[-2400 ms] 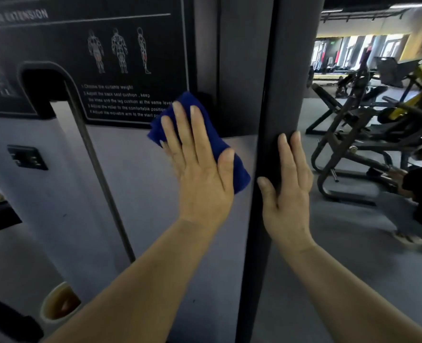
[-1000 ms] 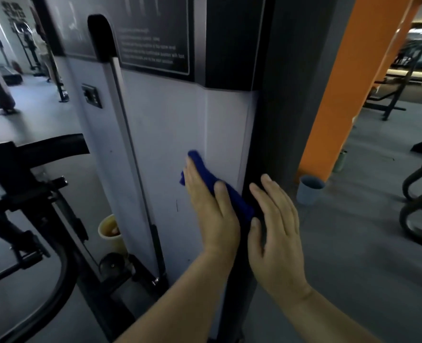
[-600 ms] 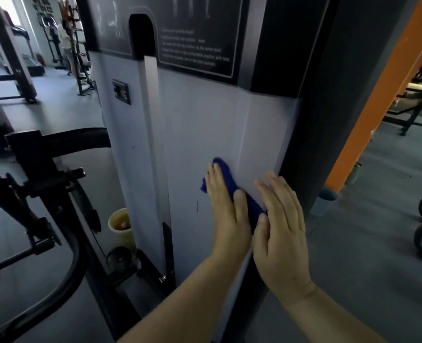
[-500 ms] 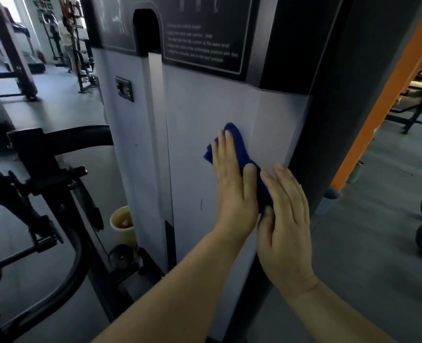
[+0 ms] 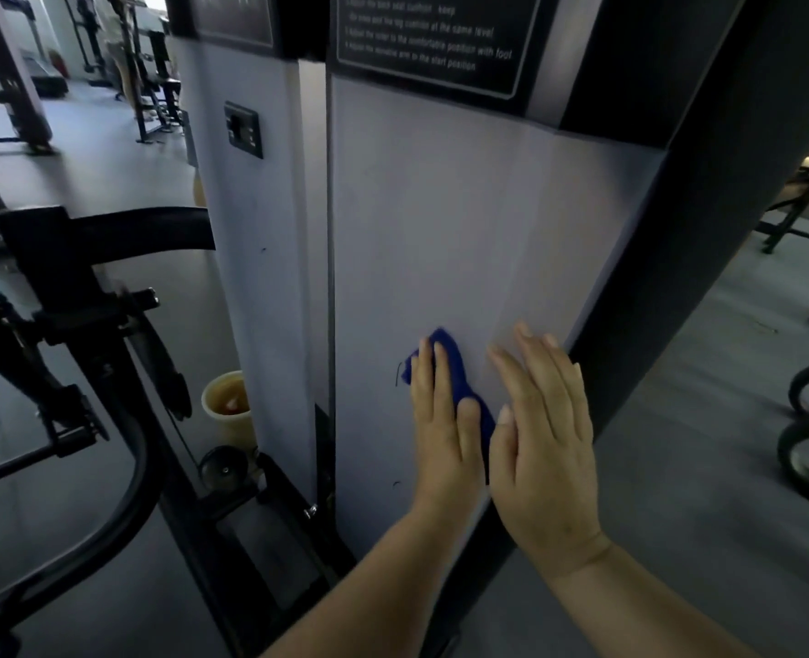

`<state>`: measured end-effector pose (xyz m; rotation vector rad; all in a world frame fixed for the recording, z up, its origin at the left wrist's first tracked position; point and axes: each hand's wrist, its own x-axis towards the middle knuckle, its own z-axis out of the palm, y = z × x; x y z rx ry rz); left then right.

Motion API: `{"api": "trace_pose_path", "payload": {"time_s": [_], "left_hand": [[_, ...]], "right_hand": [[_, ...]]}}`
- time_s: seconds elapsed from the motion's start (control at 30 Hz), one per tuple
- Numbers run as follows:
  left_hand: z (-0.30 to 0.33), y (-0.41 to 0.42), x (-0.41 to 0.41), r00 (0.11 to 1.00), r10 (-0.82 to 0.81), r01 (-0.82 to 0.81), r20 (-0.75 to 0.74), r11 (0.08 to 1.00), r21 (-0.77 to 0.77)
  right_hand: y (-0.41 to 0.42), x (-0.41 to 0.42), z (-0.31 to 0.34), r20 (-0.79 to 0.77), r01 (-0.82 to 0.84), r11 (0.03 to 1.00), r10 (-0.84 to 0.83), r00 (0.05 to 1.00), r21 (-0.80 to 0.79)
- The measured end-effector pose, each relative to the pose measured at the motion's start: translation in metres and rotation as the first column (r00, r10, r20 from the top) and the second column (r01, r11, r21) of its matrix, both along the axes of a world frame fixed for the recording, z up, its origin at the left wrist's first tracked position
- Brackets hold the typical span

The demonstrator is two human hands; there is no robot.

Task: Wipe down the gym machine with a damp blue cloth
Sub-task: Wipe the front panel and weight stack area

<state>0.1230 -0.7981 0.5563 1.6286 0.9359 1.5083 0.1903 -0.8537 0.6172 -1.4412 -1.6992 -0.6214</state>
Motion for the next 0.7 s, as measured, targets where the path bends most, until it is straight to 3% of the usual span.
{"api": "trace_pose_path", "payload": {"time_s": [0.07, 0.13, 0.23, 0.3, 0.37, 0.47, 0.5, 0.63, 0.7], "left_hand": [[-0.02, -0.012, 0.004, 1.0, -0.014, 0.016, 0.02, 0.991, -0.131], [-0.001, -0.01, 0.002, 0.998, -0.05, 0.057, 0.046, 0.985, -0.164], [0.044, 0.012, -0.012, 0.999, -0.054, 0.054, -0.009, 0.997, 0.046], [0.042, 0.023, -0.017, 0.994, -0.052, 0.065, -0.092, 0.986, 0.152], [0.008, 0.018, -0.018, 0.989, -0.057, 0.071, -0.138, 0.992, 0.101], [-0.027, -0.004, -0.011, 0.996, -0.067, 0.057, -0.057, 0.986, -0.154], [-0.021, -0.006, -0.008, 0.997, -0.075, 0.069, -0.024, 0.982, -0.178], [0.035, 0.011, -0.009, 0.997, -0.071, 0.072, -0.019, 0.996, 0.049], [0.02, 0.019, -0.01, 0.997, -0.06, 0.063, -0.039, 0.994, 0.085]], "right_hand": [[-0.001, 0.006, -0.009, 0.112, 0.039, 0.998, -0.034, 0.993, -0.041], [0.002, 0.016, -0.015, 0.23, 0.105, 0.994, -0.094, 0.969, -0.034], [0.007, 0.031, -0.021, 0.382, 0.192, 0.981, -0.17, 0.908, -0.018], [0.008, 0.036, -0.023, 0.436, 0.237, 0.971, -0.203, 0.877, -0.024], [0.009, 0.037, -0.025, 0.455, 0.24, 0.971, -0.205, 0.867, -0.02], [0.01, 0.037, -0.026, 0.454, 0.24, 0.97, -0.2, 0.869, -0.032], [0.01, 0.036, -0.026, 0.45, 0.238, 0.971, -0.198, 0.871, -0.034], [0.011, 0.028, -0.026, 0.416, 0.242, 0.97, -0.208, 0.885, -0.029], [0.011, 0.026, -0.028, 0.406, 0.252, 0.967, -0.214, 0.888, -0.04]]}}
